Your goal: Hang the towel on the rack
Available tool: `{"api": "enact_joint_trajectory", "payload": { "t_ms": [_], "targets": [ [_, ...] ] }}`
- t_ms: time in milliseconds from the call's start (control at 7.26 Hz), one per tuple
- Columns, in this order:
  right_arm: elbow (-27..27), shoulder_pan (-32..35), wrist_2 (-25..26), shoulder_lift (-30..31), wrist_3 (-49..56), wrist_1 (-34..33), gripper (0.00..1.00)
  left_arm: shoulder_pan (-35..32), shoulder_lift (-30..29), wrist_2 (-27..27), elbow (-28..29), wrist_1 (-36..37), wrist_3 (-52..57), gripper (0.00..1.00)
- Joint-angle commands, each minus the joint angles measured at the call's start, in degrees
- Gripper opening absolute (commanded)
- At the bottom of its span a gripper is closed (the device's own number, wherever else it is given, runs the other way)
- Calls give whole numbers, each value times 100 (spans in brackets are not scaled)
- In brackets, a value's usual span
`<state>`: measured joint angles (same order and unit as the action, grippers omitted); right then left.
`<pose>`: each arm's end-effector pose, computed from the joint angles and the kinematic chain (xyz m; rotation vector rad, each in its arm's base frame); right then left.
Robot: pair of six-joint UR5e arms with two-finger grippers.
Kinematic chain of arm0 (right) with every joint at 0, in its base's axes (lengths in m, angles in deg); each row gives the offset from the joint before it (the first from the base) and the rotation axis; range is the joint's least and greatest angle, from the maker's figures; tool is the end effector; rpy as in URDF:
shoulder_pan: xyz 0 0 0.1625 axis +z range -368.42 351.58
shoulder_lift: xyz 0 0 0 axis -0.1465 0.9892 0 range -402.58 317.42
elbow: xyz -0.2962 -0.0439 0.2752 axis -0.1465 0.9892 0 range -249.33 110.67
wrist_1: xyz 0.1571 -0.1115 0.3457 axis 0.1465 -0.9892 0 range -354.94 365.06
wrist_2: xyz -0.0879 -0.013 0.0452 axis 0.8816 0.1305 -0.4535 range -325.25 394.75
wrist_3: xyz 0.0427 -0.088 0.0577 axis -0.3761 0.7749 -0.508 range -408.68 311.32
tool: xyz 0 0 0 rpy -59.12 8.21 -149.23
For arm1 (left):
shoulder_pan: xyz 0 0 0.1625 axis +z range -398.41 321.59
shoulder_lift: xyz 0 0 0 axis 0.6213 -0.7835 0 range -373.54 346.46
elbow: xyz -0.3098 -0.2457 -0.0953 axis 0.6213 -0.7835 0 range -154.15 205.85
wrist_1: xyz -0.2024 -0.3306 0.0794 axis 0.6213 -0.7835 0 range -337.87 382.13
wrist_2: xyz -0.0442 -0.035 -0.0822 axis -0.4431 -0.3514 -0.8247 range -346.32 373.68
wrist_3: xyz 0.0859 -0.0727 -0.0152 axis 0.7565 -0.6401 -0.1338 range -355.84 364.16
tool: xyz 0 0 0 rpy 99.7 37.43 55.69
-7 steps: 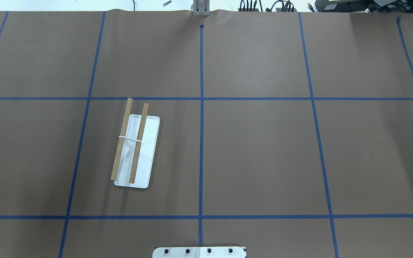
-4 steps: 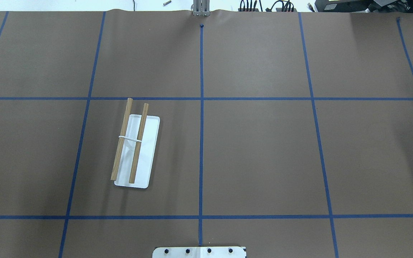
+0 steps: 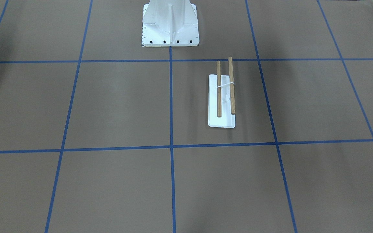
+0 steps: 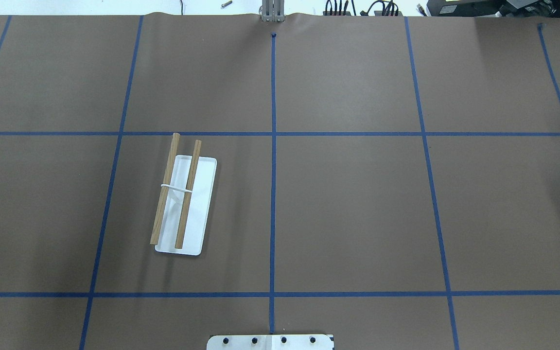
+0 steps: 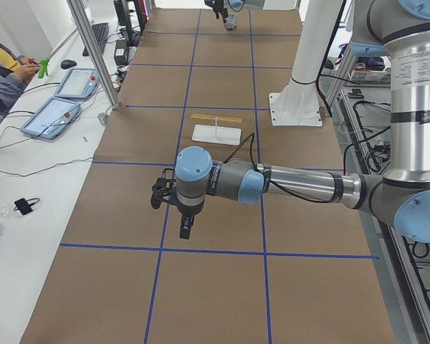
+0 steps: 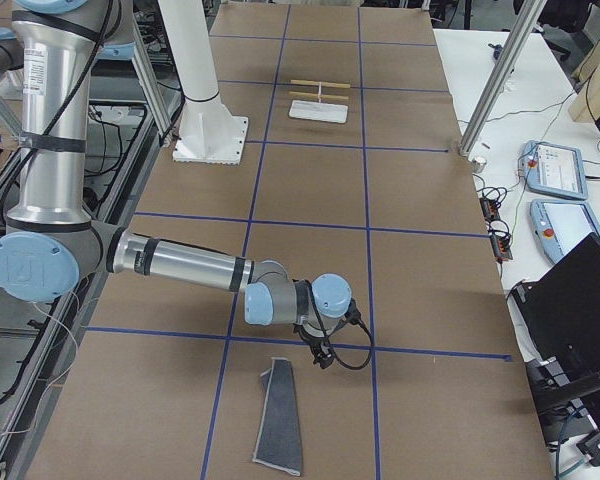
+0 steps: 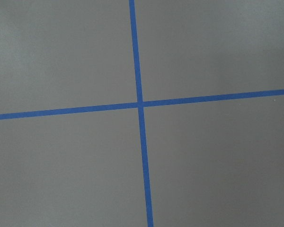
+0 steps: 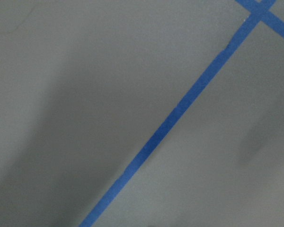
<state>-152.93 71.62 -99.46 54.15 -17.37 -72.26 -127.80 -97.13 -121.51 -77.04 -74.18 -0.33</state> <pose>-0.0183 -0.4174 0.7332 0.1384 -0.7755 -0.6807 -0.0480 -0.4402 0.5806 0.1765 0.7937 0.0242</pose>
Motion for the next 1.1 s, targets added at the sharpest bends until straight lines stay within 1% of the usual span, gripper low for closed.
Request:
{"api": "enact_joint_trajectory", "payload": {
  "t_ms": [0, 138, 413, 551, 964],
  "targets": [
    [273, 3, 176, -50, 611, 15, 89, 0, 0, -7, -3, -10, -8, 98],
    [283, -6, 194, -32, 639, 15, 85, 0, 0, -7, -12, -10, -8, 98],
    [318, -15, 211, 46, 797, -2, 85, 0, 9, -7, -38, -19, -9, 98],
    [397, -24, 203, 134, 884, 6, 85, 0, 9, -16, -47, -19, -17, 98],
    [687, -85, 203, 135, 885, 15, 85, 0, 9, -86, -38, -19, -17, 98]
  ]
}}
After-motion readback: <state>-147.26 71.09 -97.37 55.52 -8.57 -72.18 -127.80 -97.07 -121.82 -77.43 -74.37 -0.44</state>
